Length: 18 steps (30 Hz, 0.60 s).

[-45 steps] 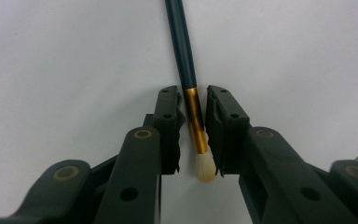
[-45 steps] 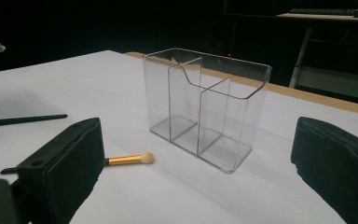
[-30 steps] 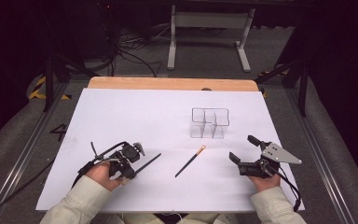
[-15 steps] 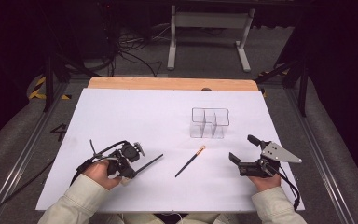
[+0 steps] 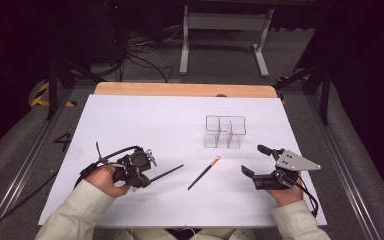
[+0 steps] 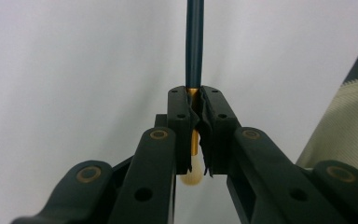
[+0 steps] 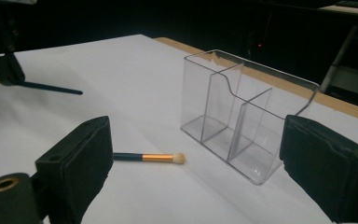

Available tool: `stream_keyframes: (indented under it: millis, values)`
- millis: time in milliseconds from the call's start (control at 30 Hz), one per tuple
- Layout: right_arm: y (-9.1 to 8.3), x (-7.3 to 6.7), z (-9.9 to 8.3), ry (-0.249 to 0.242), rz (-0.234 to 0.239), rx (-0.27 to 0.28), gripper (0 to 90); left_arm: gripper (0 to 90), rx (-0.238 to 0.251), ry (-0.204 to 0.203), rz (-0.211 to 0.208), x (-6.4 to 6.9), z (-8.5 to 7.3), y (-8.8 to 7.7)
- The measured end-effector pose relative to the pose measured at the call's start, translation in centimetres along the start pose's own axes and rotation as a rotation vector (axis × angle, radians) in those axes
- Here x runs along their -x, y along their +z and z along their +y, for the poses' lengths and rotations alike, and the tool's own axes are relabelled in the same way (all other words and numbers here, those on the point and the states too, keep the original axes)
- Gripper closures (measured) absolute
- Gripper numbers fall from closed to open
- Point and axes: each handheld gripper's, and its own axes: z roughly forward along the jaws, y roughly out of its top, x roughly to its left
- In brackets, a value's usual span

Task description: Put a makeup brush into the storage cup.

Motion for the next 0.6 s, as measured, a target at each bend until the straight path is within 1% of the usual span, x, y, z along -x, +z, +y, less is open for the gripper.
stream_keyframes:
  millis: [33,67,100,167,233,267,333,400,433,467,533,567,600]
  values:
    - [0.0,-0.1,0.2,-0.005,0.011,-0.009,12.0,83.2,0.000,0.000,0.000,0.0,0.0,0.0]
    - [0.0,-0.1,0.2,-0.005,0.011,-0.009,12.0,83.2,0.003,0.012,-0.012,0.1,0.1,-0.2]
    - [0.1,-0.2,0.4,-0.015,0.029,-0.019,13.1,83.2,0.010,0.027,-0.020,0.2,0.2,-0.3]
    - [0.2,-0.4,0.8,-0.021,0.035,-0.051,14.9,83.2,0.013,0.053,-0.031,0.3,0.5,-0.6]
    - [0.3,-0.5,1.2,-0.021,0.048,-0.076,16.1,83.2,0.009,0.068,-0.031,0.5,0.8,-0.6]
    - [0.3,-0.6,1.4,-0.023,0.054,-0.084,18.5,83.2,0.003,0.076,-0.034,0.5,1.0,-0.6]
    - [0.3,-0.8,1.9,-0.029,0.088,-0.089,23.1,83.2,-0.003,0.088,-0.035,0.7,1.3,-0.7]
    - [0.4,-1.2,2.6,-0.056,0.116,-0.102,29.3,83.2,-0.007,0.103,-0.036,0.7,1.6,-0.8]
    - [0.5,-1.4,2.9,-0.073,0.131,-0.110,32.3,83.2,-0.007,0.103,-0.036,0.8,1.7,-0.8]
    - [0.5,-1.5,3.1,-0.083,0.137,-0.116,34.8,83.2,-0.005,0.106,-0.040,0.8,1.8,-0.8]
    - [0.7,-1.7,3.6,-0.104,0.157,-0.122,41.4,83.2,-0.010,0.126,-0.065,0.7,2.0,-0.9]
    - [0.9,-1.8,3.9,-0.115,0.170,-0.122,46.6,83.2,-0.013,0.130,-0.071,0.8,2.2,-1.0]
    - [0.9,-1.8,3.9,-0.115,0.170,-0.122,46.6,83.2,-0.013,0.130,-0.071,0.8,2.2,-1.0]
